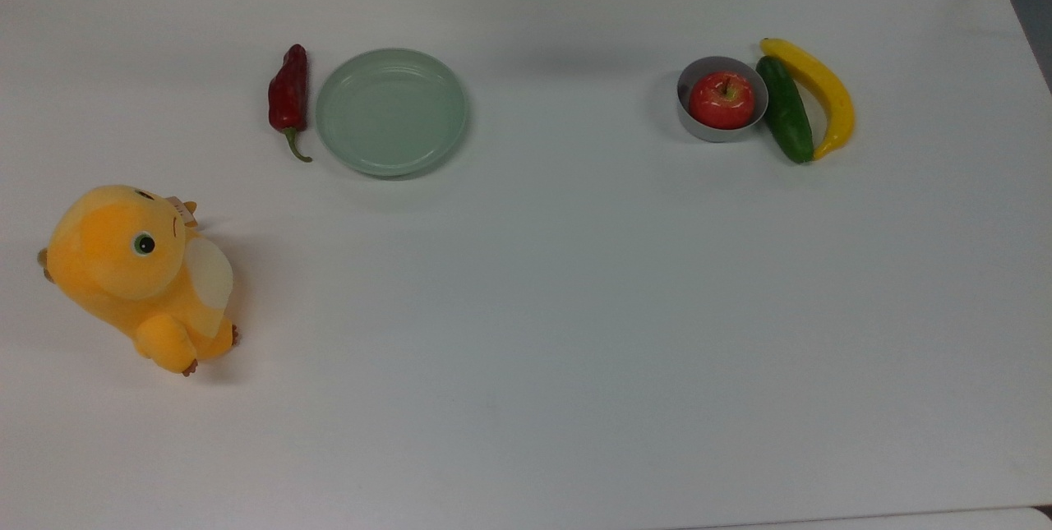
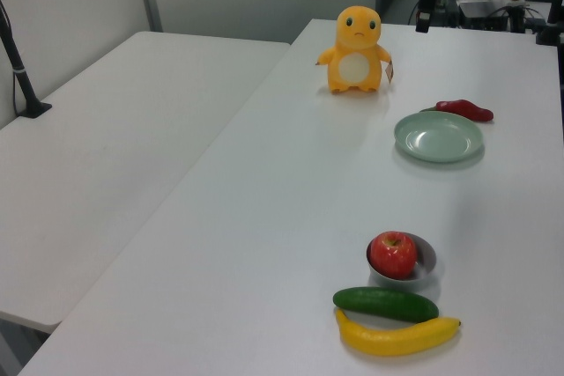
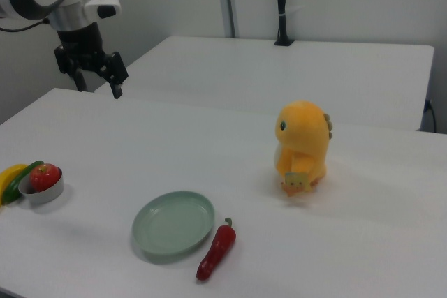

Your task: Red apple placed in the center of the desktop

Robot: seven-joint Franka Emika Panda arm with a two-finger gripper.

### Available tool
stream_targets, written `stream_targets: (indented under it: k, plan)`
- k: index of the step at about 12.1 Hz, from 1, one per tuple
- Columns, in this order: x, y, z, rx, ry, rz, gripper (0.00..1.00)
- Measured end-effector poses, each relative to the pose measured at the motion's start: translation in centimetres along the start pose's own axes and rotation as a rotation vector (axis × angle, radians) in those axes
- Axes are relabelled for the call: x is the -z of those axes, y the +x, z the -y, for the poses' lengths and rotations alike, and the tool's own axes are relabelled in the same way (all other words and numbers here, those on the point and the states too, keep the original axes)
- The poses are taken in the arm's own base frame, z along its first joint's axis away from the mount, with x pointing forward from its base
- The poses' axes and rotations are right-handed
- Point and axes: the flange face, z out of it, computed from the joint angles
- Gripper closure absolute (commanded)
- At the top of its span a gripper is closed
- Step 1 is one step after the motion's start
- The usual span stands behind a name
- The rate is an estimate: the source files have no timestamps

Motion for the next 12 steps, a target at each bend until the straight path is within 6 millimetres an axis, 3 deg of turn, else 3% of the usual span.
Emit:
stream_targets:
  k: [4, 9, 12]
  plan:
    - [-1.5, 0.0, 6.5, 0.101, 0.045, 0.029, 0.0]
    - [-3.0, -1.8, 15.9, 0.227, 0.073, 0.064, 0.0]
    - [-5.1, -2.5, 19.7, 0.27, 0.076, 0.107, 0.0]
